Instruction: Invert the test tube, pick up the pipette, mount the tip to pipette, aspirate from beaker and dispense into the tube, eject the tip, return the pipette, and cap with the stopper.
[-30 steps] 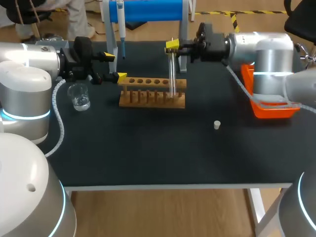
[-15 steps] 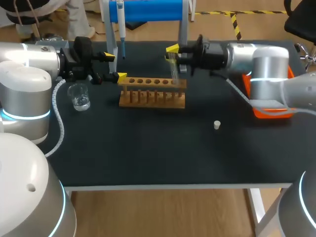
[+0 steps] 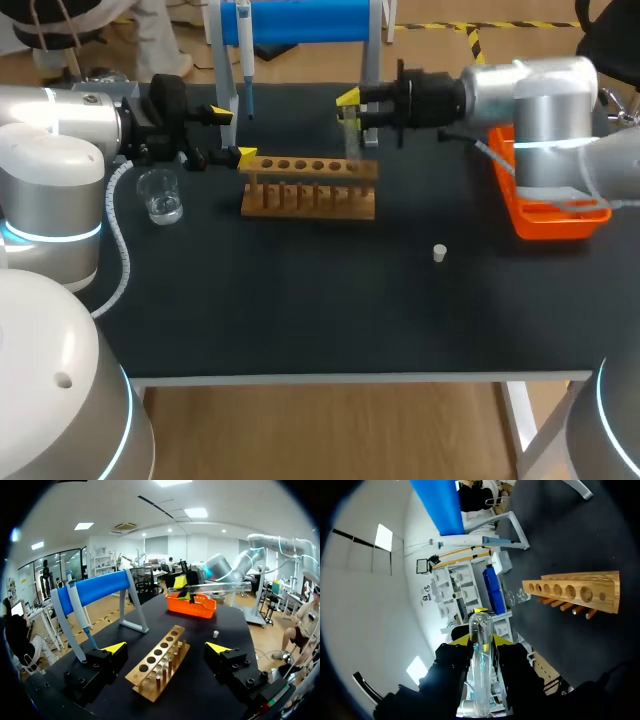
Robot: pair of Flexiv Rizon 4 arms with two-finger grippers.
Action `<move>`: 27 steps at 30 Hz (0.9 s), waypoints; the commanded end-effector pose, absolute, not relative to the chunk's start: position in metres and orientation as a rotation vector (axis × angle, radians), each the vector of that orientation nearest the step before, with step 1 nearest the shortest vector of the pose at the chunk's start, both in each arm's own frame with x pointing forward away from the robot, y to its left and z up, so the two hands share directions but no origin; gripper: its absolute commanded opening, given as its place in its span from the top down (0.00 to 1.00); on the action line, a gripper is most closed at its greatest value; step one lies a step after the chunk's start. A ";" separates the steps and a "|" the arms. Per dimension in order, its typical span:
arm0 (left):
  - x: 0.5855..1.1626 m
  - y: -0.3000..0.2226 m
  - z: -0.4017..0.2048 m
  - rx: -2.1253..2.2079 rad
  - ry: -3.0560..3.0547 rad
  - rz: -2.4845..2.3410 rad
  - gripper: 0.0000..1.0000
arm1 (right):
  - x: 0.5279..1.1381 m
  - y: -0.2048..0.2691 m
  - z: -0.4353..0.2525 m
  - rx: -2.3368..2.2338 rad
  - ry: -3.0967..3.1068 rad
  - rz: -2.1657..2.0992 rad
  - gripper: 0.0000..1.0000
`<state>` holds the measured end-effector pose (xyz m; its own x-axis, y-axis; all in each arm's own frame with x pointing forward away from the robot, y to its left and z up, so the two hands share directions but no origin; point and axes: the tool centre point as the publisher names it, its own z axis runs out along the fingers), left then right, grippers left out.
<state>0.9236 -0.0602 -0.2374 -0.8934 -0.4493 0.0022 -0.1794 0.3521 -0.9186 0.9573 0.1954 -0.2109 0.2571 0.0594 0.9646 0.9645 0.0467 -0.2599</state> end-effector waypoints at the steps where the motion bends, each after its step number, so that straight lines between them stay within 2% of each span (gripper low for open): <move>1: 0.924 -0.060 -0.237 -0.564 2.370 -1.557 0.00 | 0.954 0.191 -0.205 -1.270 -1.084 -0.993 1.00; 27: 0.924 -0.060 -0.237 -0.564 2.370 -1.557 0.00 | 0.953 0.193 -0.200 -1.065 -1.275 -1.117 1.00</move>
<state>0.9236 -0.0602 -0.2374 -0.8934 -0.4493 0.0023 -0.1794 0.3520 -0.9186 0.9534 0.1934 -0.1969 -0.0165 -0.0223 0.9996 0.9878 0.1547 0.0197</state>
